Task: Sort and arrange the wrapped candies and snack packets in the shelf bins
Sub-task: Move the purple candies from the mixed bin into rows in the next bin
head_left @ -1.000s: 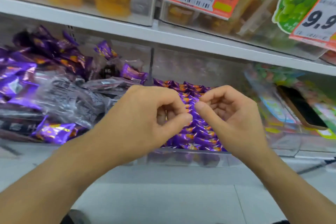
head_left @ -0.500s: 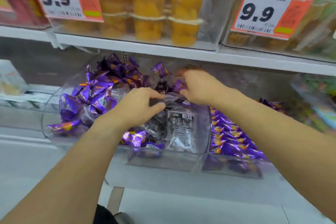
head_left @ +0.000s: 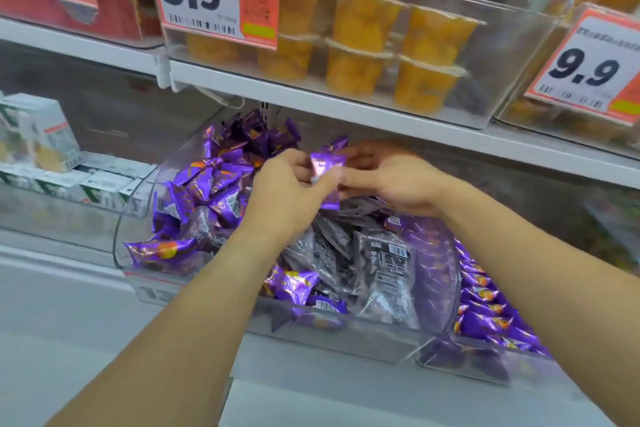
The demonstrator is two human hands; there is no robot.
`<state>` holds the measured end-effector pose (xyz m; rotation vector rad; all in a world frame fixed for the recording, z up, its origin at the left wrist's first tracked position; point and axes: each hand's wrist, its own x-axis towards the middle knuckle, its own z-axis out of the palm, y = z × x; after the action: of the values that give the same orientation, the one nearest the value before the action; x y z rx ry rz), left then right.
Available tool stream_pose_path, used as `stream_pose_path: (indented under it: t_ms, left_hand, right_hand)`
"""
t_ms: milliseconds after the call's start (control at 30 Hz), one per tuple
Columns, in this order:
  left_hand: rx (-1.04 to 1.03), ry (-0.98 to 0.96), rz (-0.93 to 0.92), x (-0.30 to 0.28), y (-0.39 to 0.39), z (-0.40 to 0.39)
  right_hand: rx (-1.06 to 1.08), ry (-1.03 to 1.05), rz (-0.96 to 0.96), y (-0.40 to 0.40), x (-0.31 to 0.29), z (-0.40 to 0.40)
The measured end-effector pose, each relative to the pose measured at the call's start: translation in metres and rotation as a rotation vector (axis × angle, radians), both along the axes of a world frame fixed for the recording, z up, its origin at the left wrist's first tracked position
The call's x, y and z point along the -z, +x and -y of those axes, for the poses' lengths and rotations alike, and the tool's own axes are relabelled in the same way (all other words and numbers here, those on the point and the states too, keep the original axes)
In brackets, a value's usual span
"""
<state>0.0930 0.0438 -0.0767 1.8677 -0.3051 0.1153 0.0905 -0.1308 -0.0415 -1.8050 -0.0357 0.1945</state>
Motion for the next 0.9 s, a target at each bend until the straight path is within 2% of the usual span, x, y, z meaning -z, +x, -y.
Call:
stream_pose_path:
  t_ms: [67, 133, 167, 200, 267, 300, 467, 767, 900]
  left_hand:
    - [-0.048, -0.006, 0.006, 0.003, 0.004, -0.005]
    - [-0.114, -0.028, -0.035, 0.007, 0.006, -0.011]
    - [-0.140, -0.040, -0.063, 0.009, 0.008, -0.013]
    - [-0.156, -0.049, -0.087, 0.009, 0.008, -0.015]
    - [-0.152, -0.043, -0.110, 0.008, 0.008, -0.016]
    - [-0.141, -0.033, -0.117, 0.007, 0.007, -0.015]
    - [-0.152, -0.033, -0.188, 0.001, 0.004, -0.015]
    - [-0.053, -0.370, -0.359, -0.003, -0.002, -0.026]
    - [-0.002, -0.461, -0.354, -0.008, -0.010, -0.029]
  right_hand:
    - [-0.019, 0.078, -0.060, 0.003, 0.002, -0.004]
    - [0.145, 0.020, -0.010, 0.014, 0.003, 0.002]
    - [0.257, -0.124, 0.048, 0.024, 0.005, 0.010]
    - [0.332, -0.355, 0.119, 0.033, 0.006, 0.017]
    - [0.327, -0.743, 0.198, 0.040, 0.009, 0.017]
    - [0.287, -0.823, 0.216, 0.043, 0.009, 0.014]
    - [0.246, -0.914, 0.347, 0.052, 0.016, 0.002]
    - [0.271, -0.980, 0.379, 0.058, 0.023, 0.006]
    - [0.268, -0.979, 0.409, 0.047, 0.018, 0.005]
